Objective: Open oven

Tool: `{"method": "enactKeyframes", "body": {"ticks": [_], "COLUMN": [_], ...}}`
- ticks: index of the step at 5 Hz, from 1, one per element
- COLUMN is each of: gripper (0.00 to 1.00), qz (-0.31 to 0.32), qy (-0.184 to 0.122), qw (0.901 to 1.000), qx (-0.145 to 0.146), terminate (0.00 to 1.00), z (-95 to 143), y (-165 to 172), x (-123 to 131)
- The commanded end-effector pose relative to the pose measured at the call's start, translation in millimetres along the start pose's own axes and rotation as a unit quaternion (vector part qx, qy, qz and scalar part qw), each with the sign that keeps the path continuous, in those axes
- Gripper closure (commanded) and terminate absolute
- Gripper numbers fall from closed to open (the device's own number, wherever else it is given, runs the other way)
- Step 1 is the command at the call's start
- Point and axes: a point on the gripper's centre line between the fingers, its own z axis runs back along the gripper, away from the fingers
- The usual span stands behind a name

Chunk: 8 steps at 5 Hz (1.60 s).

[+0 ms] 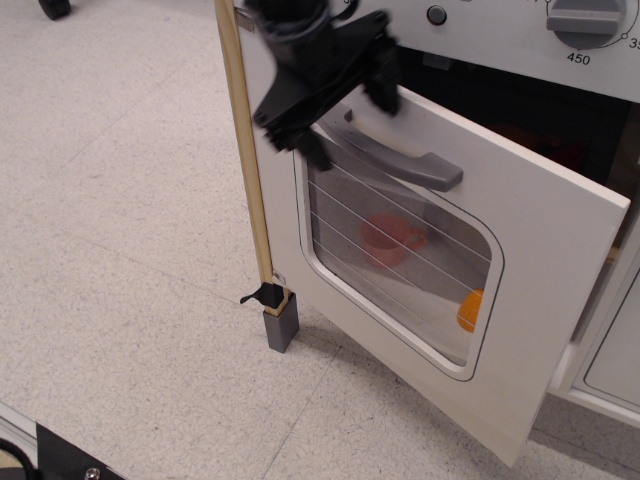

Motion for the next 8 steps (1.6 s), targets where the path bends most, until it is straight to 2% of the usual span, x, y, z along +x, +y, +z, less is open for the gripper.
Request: {"method": "enactKeyframes", "body": {"ticks": [1,2,3,4,6,7,8], "gripper": [0.00,0.00,0.00,0.00,0.00,0.00,0.00], "qz": [0.081,0.117,0.127,0.113,0.075,0.032,-0.013], "qy": [0.021,0.030,0.038,0.049,0.038,0.034,0.008], "qw": [0.9965,0.9907,0.9869,0.9872,0.9919,0.9943,0.9948], "qx": [-0.007,0.062,0.092,0.101,0.094,0.096,0.101], "terminate": [0.00,0.00,0.00,0.00,0.00,0.00,0.00], "z": [20.5,8.5,2.1,-1.5,-4.2,-0.2,10.4], "y": [-38.6,-42.1,-32.4,-17.8,11.2,28.3,50.7], "x": [-14.9,-34.2,-45.7,-54.0,-50.2,-45.4,-31.4]}}
